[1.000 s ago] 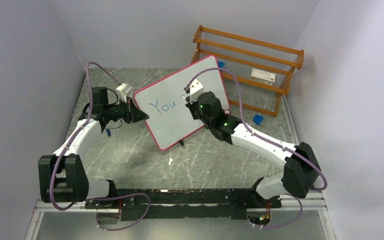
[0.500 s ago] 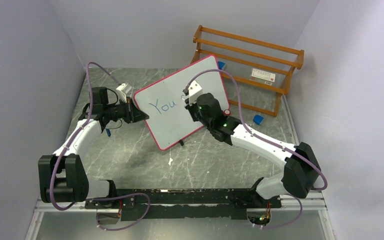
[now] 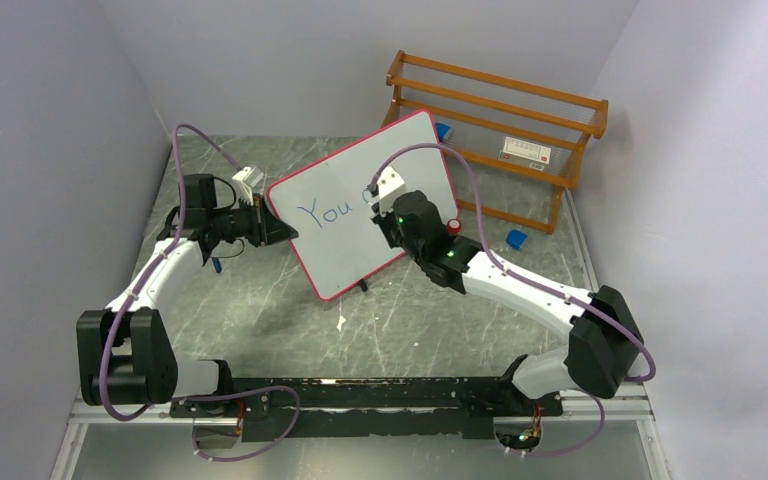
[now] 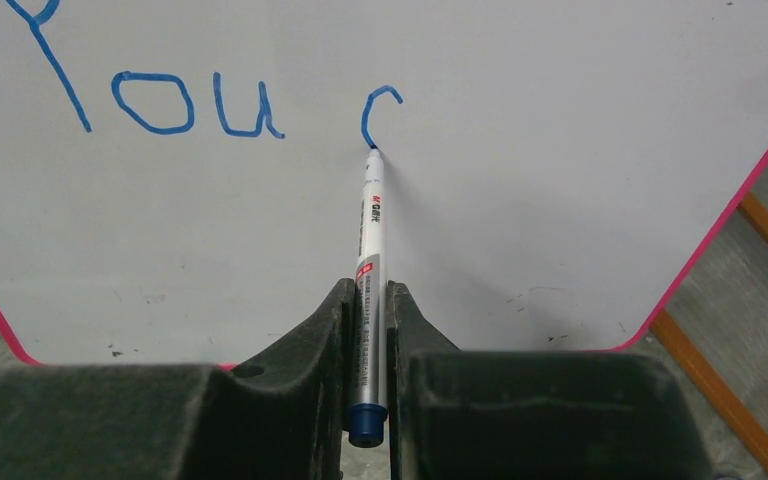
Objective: Write a sentence on the whiteboard
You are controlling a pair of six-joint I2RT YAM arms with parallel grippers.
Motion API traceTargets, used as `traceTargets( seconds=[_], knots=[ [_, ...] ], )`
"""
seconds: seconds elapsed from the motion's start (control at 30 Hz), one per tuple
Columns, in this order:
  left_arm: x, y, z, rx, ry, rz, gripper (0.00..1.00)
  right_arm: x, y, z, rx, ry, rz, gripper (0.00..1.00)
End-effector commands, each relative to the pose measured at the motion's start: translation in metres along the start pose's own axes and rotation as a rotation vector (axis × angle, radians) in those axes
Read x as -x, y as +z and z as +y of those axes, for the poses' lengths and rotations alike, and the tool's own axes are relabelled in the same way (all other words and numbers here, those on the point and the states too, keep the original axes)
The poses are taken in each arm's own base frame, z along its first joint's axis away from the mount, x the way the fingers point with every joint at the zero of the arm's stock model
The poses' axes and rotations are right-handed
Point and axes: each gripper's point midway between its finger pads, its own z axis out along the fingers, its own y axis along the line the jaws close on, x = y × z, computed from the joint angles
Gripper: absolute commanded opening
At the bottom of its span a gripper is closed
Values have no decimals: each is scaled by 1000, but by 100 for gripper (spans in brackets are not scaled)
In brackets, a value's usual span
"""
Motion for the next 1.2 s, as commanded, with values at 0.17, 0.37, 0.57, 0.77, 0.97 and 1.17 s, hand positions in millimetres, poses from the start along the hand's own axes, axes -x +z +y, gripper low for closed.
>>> traceTargets(
  seconds=[0.17, 0.37, 0.57, 0.77, 0.97, 1.17],
  knots=[
    [-16, 8, 24, 104, 46, 58, 5, -5, 0, -8, -51, -8, 2, 0],
    [-17, 7, 24, 108, 49, 58, 5, 0, 2, -11, -67, 1, -22, 0],
    [-16, 6, 25, 121, 54, 60, 5, 9, 2, -13, -70, 14, -52, 0],
    [-15, -1, 27, 164, 76, 78, 5, 17, -9, -12, -44, 37, -87, 0],
    [-9, -9, 30, 207, 109, 86, 5, 20, -20, -16, -42, 55, -110, 0],
    [0, -19, 45, 252, 98, 87, 5, 25, -20, -22, -52, 52, -134, 0]
  ],
)
